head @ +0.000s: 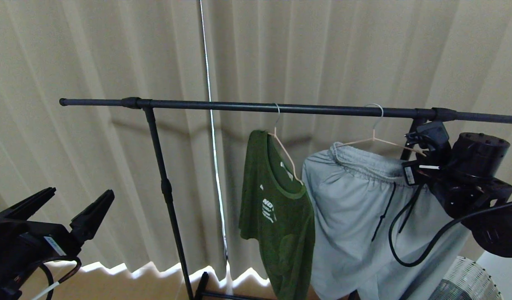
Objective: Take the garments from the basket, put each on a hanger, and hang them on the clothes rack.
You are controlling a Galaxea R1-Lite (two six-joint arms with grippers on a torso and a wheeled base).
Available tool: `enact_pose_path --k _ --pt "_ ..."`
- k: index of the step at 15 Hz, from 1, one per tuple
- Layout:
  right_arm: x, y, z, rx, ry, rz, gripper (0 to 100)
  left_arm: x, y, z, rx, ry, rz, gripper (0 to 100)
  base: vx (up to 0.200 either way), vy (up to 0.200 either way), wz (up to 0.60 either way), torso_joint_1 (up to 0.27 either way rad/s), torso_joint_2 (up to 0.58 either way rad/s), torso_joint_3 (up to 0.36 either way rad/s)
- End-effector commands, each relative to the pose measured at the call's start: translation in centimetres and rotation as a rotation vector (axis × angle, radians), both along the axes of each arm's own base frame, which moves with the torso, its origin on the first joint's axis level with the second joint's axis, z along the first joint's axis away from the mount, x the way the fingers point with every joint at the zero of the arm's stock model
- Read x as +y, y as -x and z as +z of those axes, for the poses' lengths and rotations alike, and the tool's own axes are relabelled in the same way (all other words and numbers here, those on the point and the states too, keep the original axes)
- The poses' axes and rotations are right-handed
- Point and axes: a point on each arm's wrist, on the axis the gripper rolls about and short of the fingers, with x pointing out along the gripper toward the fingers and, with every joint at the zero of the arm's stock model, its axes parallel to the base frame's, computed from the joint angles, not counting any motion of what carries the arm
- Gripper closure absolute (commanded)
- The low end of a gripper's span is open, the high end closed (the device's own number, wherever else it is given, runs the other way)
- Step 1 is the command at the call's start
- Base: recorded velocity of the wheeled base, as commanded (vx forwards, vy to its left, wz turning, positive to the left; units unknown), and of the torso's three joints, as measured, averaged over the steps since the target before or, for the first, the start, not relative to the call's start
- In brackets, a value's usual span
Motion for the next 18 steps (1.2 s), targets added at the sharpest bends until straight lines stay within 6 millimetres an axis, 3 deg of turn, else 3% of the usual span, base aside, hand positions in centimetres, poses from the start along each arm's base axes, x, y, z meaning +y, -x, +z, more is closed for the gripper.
enact_pose_path --k 1,4,5,12,18 --pt "1.0 0.3 -0.7 0.005 0.001 0.031 100 0.0 0.0 0.0 -0.002 0.002 0.0 0 0.0 0.0 0.0 0.0 0.0 0.0" --pt "1.8 1.0 -0.9 0.006 0.004 0.059 100 0.0 0.0 0.1 -0.003 0.001 0.0 0 0.0 0.0 0.0 0.0 0.0 0.0" --pt "1.8 1.4 -1.0 0.011 0.005 0.064 0 0.0 0.0 0.1 -0.003 0.001 0.0 0 0.0 0.0 0.0 0.0 0.0 0.0" --pt "3.5 3.8 -1.8 -0.072 -0.057 0.167 0 0.0 0.0 0.1 -0.004 -0.007 0.0 0 0.0 0.0 0.0 0.0 0.0 0.0" --pt "3.8 5.0 -1.5 -0.096 -0.127 0.357 0 0.6 2.2 0.4 -0.061 -0.025 0.014 0 0.0 0.0 0.0 0.0 0.0 0.0"
